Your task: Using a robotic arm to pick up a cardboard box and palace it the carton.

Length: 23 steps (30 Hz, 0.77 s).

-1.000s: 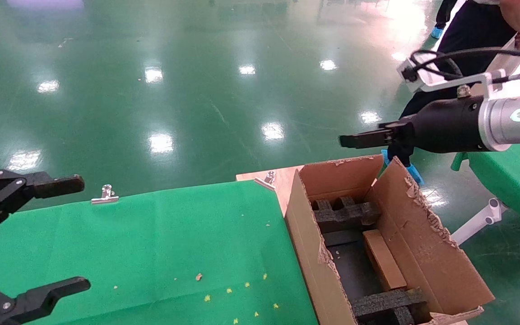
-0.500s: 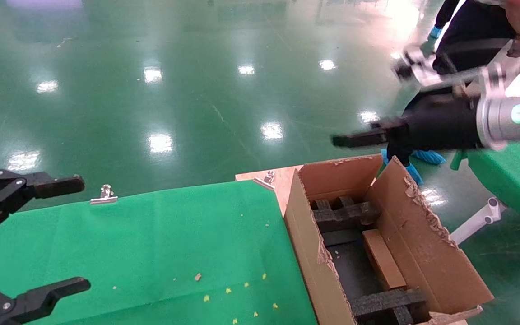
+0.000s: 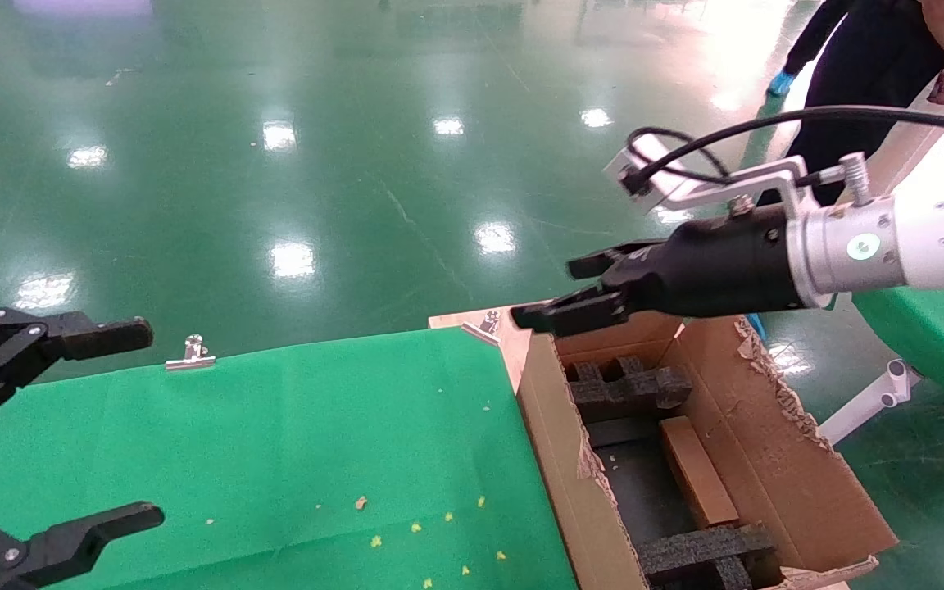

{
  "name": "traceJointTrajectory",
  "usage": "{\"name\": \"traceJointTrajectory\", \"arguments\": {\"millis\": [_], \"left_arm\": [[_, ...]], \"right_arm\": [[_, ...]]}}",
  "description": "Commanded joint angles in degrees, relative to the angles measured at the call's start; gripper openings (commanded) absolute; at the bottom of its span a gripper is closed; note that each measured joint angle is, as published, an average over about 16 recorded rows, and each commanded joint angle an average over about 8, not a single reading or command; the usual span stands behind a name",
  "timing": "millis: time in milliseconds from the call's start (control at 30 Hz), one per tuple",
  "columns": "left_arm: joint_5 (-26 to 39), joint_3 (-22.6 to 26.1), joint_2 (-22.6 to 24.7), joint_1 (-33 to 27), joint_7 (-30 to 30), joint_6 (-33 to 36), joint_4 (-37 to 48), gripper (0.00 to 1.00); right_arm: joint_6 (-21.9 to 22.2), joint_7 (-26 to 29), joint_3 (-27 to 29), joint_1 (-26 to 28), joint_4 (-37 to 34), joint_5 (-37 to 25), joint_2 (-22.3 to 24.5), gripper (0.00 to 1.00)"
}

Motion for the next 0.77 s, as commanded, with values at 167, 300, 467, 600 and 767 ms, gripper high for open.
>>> {"name": "traceJointTrajectory", "arguments": {"millis": [167,300,467,600,767], "left_arm": [[0.0,0.0,0.0,0.0,0.0,0.0,0.0,1.0],[0.0,0.0,0.0,0.0,0.0,0.0,0.0,1.0],[0.0,0.0,0.0,0.0,0.0,0.0,0.0,1.0],[0.0,0.0,0.0,0.0,0.0,0.0,0.0,1.0],[0.0,0.0,0.0,0.0,0.0,0.0,0.0,1.0]], "right_arm": [[-3.9,-6.6,8.9,-6.9,-0.3,3.1,-1.3,1.0],[-6.9,-11.6,15.5,-12.0,-0.5,5.3,-2.3,1.0],[-10.6,-17.8,23.8,-18.4,-0.8,8.2,-3.6,1.0],[-13.5,-22.8,30.5,-23.6,-1.0,10.5,-4.6,1.0],[-16.2,-27.3,36.5,-28.2,-1.2,12.6,-5.5,1.0]]}}
